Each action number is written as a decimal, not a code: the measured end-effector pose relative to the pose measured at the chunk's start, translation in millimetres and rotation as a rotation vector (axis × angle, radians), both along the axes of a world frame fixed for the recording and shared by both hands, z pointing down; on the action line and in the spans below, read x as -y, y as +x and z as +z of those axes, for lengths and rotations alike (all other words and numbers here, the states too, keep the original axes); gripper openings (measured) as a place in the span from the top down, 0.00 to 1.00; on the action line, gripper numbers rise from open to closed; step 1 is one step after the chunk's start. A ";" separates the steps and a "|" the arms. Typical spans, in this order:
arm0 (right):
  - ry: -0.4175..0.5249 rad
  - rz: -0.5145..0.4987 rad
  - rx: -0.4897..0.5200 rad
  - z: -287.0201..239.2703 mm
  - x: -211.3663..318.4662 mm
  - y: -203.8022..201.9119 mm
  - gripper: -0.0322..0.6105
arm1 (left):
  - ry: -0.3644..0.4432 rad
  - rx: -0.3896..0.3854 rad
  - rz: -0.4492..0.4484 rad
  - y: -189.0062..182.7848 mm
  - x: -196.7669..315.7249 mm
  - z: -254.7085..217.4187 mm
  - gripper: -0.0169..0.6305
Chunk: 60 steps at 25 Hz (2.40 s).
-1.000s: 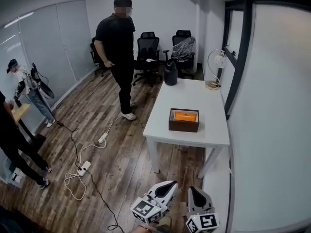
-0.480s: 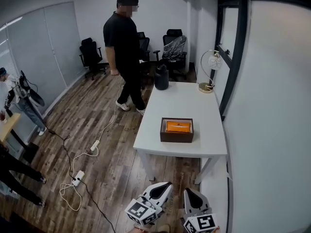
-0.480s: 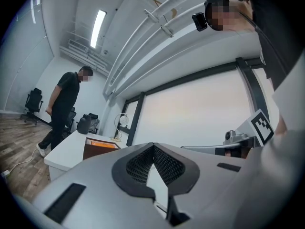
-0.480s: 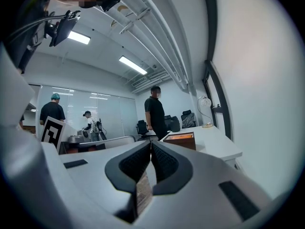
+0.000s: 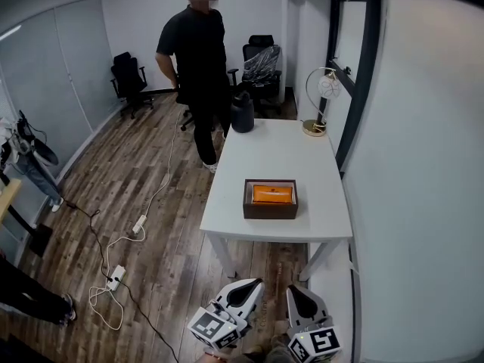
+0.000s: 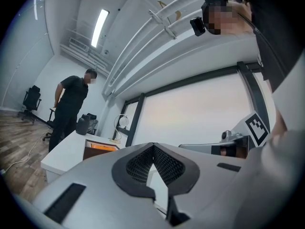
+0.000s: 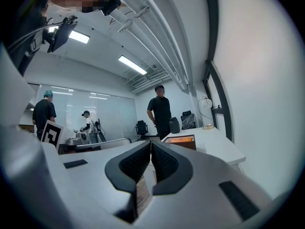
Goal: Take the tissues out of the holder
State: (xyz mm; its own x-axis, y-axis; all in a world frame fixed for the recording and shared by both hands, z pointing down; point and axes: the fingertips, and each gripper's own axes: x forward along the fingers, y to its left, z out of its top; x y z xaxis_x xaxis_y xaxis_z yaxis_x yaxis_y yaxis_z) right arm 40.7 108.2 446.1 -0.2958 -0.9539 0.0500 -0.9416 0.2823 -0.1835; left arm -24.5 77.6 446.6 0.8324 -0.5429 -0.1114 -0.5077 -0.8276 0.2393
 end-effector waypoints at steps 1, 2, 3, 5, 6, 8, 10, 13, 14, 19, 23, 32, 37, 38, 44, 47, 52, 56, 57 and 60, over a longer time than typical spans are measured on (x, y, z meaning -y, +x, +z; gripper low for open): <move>-0.007 -0.002 0.002 2.5 1.0 -0.9 0.94 | -0.012 0.003 -0.002 -1.6 0.2 1.9 0.96; -0.014 -0.005 0.004 5.2 2.0 -1.7 0.94 | -0.020 0.005 -0.007 -3.4 1.1 4.5 0.96; -0.021 -0.009 0.006 7.8 3.6 -2.3 0.94 | -0.025 0.006 -0.013 -5.1 2.7 7.0 0.96; -0.032 -0.021 0.007 11.5 9.4 -3.5 0.94 | -0.033 0.005 -0.030 -8.2 8.7 9.3 0.96; -0.034 -0.029 0.007 12.1 13.5 -4.6 0.94 | -0.035 0.004 -0.038 -9.8 12.6 9.2 0.96; -0.033 -0.047 0.010 11.8 23.1 -7.2 0.94 | -0.035 0.004 -0.049 -13.3 21.4 8.4 0.96; -0.033 -0.061 0.016 12.4 34.0 -7.1 0.94 | -0.039 0.006 -0.060 -14.6 31.5 6.6 0.96; -0.036 -0.076 0.024 15.0 54.4 -2.4 0.94 | -0.034 0.010 -0.068 -11.0 50.7 7.7 0.96; -0.034 -0.081 0.023 15.7 62.0 -0.6 0.94 | -0.030 0.011 -0.068 -8.9 58.0 9.2 0.96; -0.031 -0.085 0.025 13.1 92.0 10.6 0.94 | -0.035 0.012 -0.063 5.8 87.1 4.9 0.96; -0.029 -0.084 0.026 10.9 114.5 19.0 0.94 | -0.031 0.008 -0.058 16.5 108.2 4.7 0.96; -0.040 -0.140 0.039 12.6 159.2 22.1 0.94 | -0.028 0.004 -0.078 23.5 151.8 1.9 0.96; -0.044 -0.181 0.020 18.4 175.9 24.1 0.94 | -0.025 -0.008 -0.106 28.1 168.9 -0.3 0.96; -0.044 -0.190 0.015 18.9 178.0 23.2 0.94 | -0.025 -0.010 -0.107 29.0 171.0 -0.5 0.96; -0.050 -0.211 0.015 15.1 186.8 22.0 0.94 | -0.018 -0.008 -0.113 30.4 178.4 -4.2 0.96; -0.063 -0.211 0.025 16.0 191.2 23.3 0.94 | -0.017 -0.006 -0.117 29.3 182.5 -4.1 0.96; -0.073 -0.217 0.014 20.4 204.2 24.4 0.94 | -0.024 -0.005 -0.119 28.3 198.0 2.7 0.96; -0.079 -0.227 0.014 20.9 218.8 26.6 0.94 | -0.018 -0.004 -0.115 32.0 215.5 1.9 0.96; -0.077 -0.231 0.011 19.1 223.4 25.9 0.94 | -0.012 -0.005 -0.116 31.4 221.1 -0.1 0.96; -0.069 -0.243 -0.027 17.6 238.7 25.5 0.94 | -0.005 -0.008 -0.120 29.8 238.9 -2.8 0.96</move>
State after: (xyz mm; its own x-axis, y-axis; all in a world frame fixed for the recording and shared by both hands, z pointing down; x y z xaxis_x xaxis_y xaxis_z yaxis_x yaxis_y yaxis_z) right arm 66.2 -130.5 463.7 -0.5138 -0.8489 0.1238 -0.8524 0.4889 -0.1855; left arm 5.3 -161.3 443.8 0.7606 -0.6390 -0.1146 -0.6009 -0.7598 0.2481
